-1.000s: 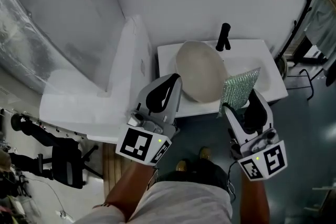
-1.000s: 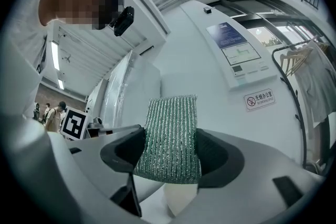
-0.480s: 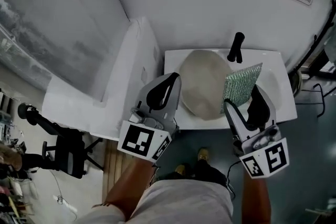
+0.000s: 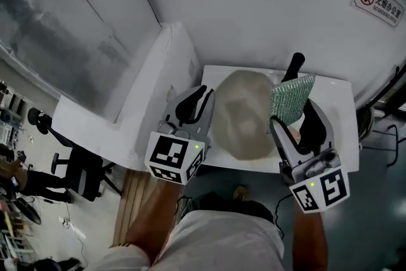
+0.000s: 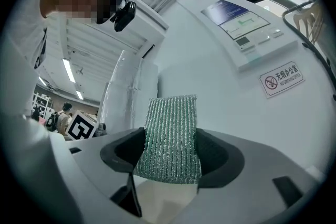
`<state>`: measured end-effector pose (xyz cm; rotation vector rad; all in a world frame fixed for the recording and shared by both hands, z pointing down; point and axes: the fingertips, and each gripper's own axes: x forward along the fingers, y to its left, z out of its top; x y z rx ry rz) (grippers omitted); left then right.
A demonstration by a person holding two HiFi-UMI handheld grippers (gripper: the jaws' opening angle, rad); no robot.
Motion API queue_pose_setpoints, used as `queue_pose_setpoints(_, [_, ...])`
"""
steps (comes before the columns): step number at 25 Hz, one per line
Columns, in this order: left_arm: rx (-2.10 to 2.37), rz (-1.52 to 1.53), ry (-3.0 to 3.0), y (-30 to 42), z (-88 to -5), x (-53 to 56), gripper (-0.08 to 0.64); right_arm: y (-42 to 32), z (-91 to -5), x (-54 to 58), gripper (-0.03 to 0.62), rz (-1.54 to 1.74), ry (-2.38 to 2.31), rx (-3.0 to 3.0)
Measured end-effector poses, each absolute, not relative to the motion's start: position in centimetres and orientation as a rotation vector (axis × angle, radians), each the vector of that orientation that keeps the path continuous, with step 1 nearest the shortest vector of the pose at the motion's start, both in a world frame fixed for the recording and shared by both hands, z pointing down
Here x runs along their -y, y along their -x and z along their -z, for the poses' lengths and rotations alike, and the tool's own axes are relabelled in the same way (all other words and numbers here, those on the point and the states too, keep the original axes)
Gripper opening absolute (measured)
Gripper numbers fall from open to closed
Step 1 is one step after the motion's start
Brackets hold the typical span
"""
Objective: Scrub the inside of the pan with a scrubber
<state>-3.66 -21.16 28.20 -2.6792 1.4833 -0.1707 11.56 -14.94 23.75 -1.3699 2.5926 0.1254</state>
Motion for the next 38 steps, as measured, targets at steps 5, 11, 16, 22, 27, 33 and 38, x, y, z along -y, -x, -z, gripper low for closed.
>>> queue_pose_setpoints(5, [-1.532,0.425,2.712,3.4,-31.8,23.4,0.173,-11.7,-24.8,16.6,0.304,-0.108,1.34,-2.633])
queue_pose_setpoints(11, [-1.554,0.663,2.75,3.7,-35.9,25.2,0.184,-11.1,-26.5,18.4,0.304,-0.082,1.353,-2.679])
queue_pose_setpoints(16, [-1.562,0.771,2.786,4.1,-38.4,26.1,0.183,-10.4,-28.3,19.8,0.304,-0.053,1.387,-2.729])
queue_pose_setpoints(22, [-1.55,0.868,2.833,4.4,-40.8,26.9,0.166,-9.2,-30.1,21.0,0.304,-0.019,1.403,-2.776])
queue_pose_setpoints(27, [-1.533,0.867,2.875,4.3,-41.6,27.1,0.094,-8.3,-32.0,22.1,0.304,0.021,1.409,-2.818])
queue_pose_setpoints(33, [-1.598,0.89,2.876,5.5,-43.2,27.4,0.071,-7.3,-34.2,23.1,0.304,0.087,1.421,-2.863])
queue_pose_setpoints(38, [-1.643,0.885,2.895,6.2,-44.2,27.8,0.067,-6.6,-36.2,24.5,0.304,0.157,1.468,-2.917])
